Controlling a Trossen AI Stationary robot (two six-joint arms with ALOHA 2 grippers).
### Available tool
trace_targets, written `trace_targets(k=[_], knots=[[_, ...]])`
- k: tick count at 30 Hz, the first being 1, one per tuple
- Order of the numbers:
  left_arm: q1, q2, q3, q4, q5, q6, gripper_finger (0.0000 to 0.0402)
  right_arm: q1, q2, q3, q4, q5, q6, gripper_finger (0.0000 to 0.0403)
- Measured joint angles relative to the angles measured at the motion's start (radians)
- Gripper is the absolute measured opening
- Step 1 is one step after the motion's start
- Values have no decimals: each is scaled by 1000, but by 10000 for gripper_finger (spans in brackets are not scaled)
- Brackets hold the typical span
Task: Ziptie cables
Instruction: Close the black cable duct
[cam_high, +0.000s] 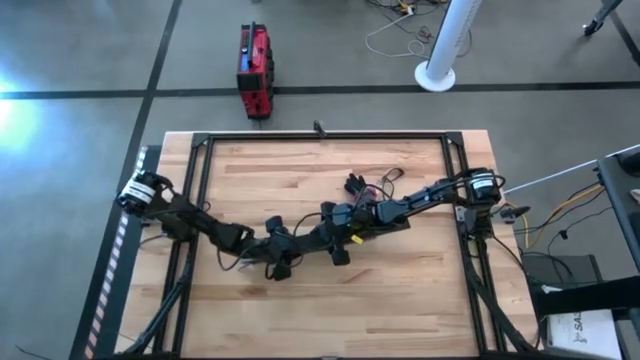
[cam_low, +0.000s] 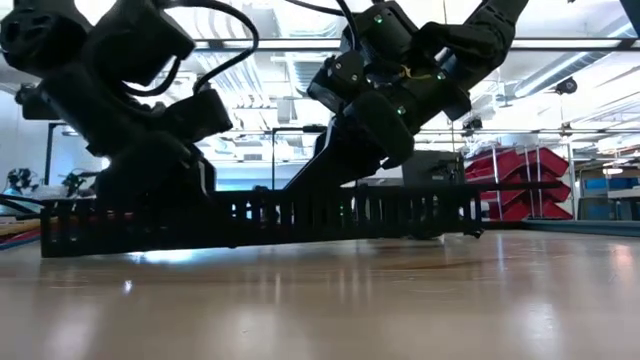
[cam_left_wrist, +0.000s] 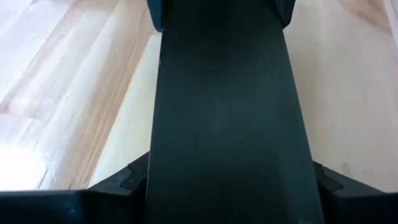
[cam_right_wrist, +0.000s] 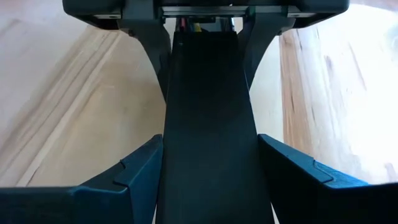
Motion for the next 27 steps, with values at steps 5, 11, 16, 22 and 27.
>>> trace_targets(k=[5, 11, 16, 22, 27], knots=[[7, 2, 25, -55, 15, 12, 229, 0, 31, 0, 15, -2, 6, 218], [9, -29, 105, -208, -14, -74, 282, 0, 45, 8, 25, -6, 5, 218], [6, -58, 189, -460, 78, -110, 311, -10, 48, 7, 16, -15, 4, 218], [-18, -75, 207, -717, 187, -218, 311, -15, 48, 6, 9, -17, 6, 218], [-44, -83, 101, -644, 202, -324, 310, -16, 48, 5, 5, -31, -1, 218]])
